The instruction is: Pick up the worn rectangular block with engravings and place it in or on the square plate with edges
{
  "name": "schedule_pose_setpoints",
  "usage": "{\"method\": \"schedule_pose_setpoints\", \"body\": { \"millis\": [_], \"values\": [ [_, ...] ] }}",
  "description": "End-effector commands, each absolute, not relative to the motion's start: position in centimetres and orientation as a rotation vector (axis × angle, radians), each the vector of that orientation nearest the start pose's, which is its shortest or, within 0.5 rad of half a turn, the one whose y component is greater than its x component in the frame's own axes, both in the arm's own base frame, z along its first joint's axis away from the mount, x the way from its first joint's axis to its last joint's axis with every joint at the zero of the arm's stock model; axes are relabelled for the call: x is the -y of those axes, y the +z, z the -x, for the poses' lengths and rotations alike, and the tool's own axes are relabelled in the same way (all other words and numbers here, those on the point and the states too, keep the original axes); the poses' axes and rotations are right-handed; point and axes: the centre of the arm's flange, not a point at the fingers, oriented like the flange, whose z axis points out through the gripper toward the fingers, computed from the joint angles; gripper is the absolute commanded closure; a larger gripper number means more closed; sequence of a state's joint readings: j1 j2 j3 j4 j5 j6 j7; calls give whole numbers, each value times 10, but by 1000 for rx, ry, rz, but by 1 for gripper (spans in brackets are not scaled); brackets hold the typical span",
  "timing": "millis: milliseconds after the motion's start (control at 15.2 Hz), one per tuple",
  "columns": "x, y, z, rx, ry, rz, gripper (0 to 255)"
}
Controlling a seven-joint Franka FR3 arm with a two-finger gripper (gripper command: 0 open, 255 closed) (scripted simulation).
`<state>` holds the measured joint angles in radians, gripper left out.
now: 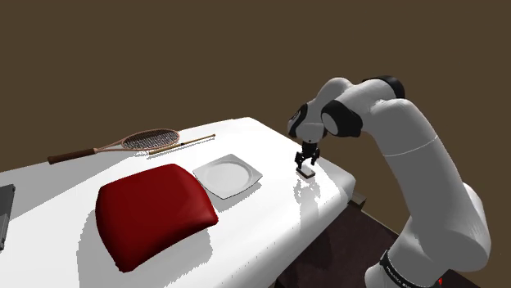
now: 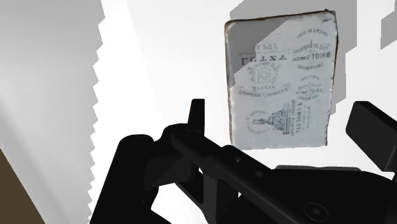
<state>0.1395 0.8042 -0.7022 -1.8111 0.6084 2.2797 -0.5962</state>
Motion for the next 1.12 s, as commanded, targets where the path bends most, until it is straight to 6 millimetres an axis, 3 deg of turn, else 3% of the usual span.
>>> {"method": "schedule_pose_setpoints", "body": {
  "millis": [0, 66, 594, 660, 1056],
  "values": [
    [306, 161, -555, -423, 155, 3119, 0],
    [306, 152, -554, -423, 155, 3119, 0],
    [306, 152, -554, -423, 155, 3119, 0],
    [306, 152, -554, -423, 155, 3119, 255],
    [306, 152, -554, -423, 155, 3119, 255]
  ]
}}
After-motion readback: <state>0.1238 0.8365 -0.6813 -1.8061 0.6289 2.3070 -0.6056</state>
